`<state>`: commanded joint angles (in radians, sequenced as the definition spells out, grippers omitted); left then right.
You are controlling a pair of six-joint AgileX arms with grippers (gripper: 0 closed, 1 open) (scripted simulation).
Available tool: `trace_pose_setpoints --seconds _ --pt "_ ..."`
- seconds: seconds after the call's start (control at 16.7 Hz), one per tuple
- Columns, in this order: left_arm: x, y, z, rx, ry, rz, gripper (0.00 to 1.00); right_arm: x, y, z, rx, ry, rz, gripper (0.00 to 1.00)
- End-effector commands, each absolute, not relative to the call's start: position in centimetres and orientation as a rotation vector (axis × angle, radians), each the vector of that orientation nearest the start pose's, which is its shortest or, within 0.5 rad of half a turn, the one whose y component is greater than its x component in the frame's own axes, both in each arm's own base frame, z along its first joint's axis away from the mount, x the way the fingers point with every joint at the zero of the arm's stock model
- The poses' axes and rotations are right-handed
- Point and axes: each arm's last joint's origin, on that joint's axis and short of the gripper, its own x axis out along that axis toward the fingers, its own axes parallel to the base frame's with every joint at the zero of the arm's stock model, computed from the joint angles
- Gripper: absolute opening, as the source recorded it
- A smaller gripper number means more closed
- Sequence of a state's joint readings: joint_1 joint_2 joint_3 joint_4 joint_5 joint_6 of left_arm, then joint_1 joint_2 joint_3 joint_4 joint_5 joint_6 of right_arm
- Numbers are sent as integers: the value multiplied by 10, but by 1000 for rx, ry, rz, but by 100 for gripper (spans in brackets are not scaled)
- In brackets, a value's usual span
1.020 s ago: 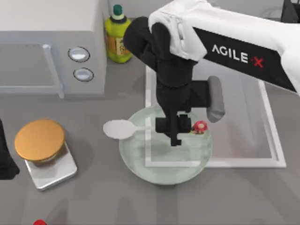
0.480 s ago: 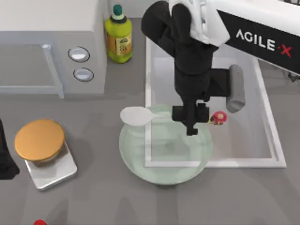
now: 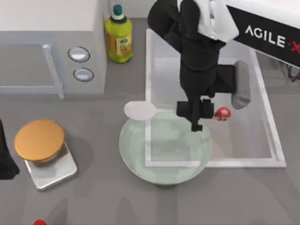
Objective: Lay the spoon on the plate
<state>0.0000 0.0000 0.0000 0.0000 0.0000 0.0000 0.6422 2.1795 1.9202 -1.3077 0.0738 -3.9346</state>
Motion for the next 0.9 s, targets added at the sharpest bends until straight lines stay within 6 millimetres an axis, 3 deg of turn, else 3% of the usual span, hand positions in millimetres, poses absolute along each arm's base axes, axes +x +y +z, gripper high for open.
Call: trace_pose_setpoints --seconds 0.3,0.6,0.78,0.9 --pt "106 -1 160 0 0 0 100 342 277 194 1287 1119 -1229 0" --pt "106 -1 160 0 0 0 100 339 296 161 1255 1163 -1205 0" --pt "106 -1 160 0 0 0 100 336 300 138 1215 1174 -1235 0" --pt "106 -1 160 0 0 0 100 336 300 135 1209 1175 -1240 0"
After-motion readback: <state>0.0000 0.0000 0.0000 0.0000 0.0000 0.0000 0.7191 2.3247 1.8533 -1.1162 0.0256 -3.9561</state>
